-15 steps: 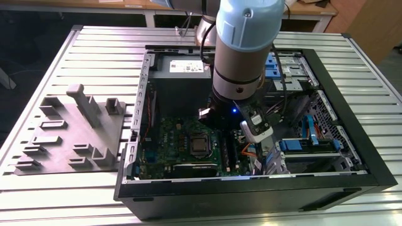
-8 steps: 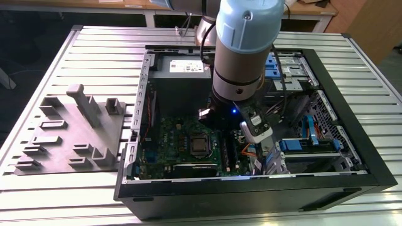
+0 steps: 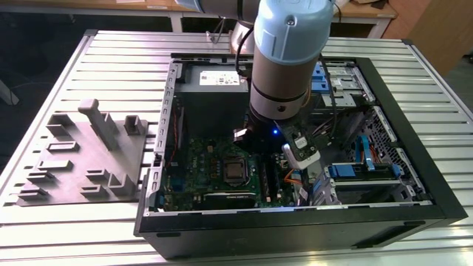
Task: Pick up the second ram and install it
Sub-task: 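Insert the second ram into the second slot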
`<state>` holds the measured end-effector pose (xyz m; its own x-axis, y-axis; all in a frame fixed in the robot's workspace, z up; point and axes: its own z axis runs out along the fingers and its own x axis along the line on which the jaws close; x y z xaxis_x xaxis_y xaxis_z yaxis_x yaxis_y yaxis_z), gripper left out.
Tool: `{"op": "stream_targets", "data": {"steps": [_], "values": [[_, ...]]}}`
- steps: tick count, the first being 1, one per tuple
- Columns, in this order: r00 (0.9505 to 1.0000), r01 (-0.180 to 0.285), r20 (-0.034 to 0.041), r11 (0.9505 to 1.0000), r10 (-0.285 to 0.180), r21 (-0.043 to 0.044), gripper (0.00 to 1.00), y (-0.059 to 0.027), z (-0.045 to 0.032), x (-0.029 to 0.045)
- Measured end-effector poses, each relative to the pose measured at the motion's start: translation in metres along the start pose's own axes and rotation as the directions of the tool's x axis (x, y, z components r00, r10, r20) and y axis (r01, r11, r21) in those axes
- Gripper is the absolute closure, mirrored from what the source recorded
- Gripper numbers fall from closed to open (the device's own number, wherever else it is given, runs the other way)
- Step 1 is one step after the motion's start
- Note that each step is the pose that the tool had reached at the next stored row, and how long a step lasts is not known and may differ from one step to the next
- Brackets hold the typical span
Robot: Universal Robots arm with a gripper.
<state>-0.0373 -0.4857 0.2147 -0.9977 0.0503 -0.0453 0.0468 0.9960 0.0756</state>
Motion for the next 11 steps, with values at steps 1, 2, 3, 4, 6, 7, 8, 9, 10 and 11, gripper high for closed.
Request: {"op": "stream_targets", "data": {"steps": [1,2,3,4,6,7,8,9,10,11], "values": [[1.0,0.0,-0.0001,1.0,0.0,-0.0004,0.88,0.0,0.0001,0.0],[1.0,0.0,-0.0001,1.0,0.0,-0.0006,0.88,0.0,0.0001,0.0],[1.0,0.0,-0.0001,1.0,0.0,-0.0009,0.88,0.0,0.0002,0.0],[1.0,0.0,0.0,1.0,0.0,-0.0013,0.88,0.0,0.0004,0.0],[1.0,0.0,0.0001,1.0,0.0,-0.0014,0.88,0.0001,0.0004,0.0],[1.0,0.0,0.0001,1.0,0.0,-0.0015,0.88,0.0001,0.0005,0.0],[1.0,0.0,0.0001,1.0,0.0,-0.0021,0.87,0.0002,0.0006,0.0],[1.0,0.0,0.0004,1.0,0.0,-0.0029,0.87,0.0002,0.0009,0.0],[1.0,0.0,0.0004,1.0,0.0,-0.0027,0.87,0.0002,0.001,-0.0001],[1.0,0.0,0.0004,1.0,0.0,-0.0024,0.81,0.0002,0.0009,0.0]]}}
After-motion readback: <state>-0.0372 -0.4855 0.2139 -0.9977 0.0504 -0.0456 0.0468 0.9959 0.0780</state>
